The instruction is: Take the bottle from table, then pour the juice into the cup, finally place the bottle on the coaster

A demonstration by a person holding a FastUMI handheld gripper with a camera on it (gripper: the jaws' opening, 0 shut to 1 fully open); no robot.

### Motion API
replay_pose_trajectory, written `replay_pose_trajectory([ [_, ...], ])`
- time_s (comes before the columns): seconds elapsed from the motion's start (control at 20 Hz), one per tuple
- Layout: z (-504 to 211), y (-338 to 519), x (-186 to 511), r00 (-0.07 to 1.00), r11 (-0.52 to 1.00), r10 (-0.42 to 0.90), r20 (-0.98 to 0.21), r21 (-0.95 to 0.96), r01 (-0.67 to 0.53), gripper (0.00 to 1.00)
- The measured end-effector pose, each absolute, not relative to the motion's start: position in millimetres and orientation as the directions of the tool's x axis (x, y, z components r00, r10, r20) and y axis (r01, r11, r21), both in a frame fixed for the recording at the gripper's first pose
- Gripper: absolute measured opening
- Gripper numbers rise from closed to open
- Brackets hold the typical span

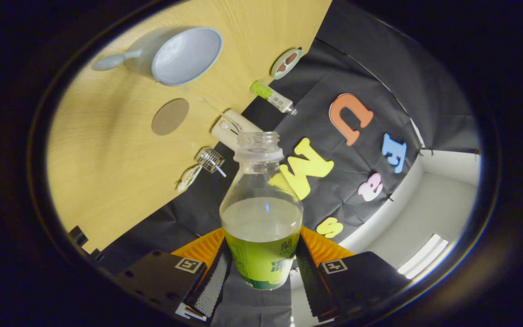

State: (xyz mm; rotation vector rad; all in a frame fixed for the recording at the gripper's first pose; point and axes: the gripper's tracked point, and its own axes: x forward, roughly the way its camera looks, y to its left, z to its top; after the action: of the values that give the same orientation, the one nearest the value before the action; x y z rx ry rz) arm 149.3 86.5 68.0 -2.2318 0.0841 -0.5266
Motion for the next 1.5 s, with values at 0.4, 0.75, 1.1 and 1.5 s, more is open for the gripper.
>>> replay_pose_trajectory([
  [0.4,87.4,115.0,144.6,0.896,-0.755,-0.131,0.424,-0.629,0.187,0.80],
  [0.75,81.2,132.5,141.9,0.909,-0.780,-0.078,0.410,-0.593,0.200,0.80],
  [1.1,73.9,109.4,145.9,0.904,-0.692,-0.145,0.402,-0.694,0.198,0.80],
  [1.5,39.5,66.9,160.3,0.929,-0.124,-0.279,0.243,-0.969,0.216,0.81],
])
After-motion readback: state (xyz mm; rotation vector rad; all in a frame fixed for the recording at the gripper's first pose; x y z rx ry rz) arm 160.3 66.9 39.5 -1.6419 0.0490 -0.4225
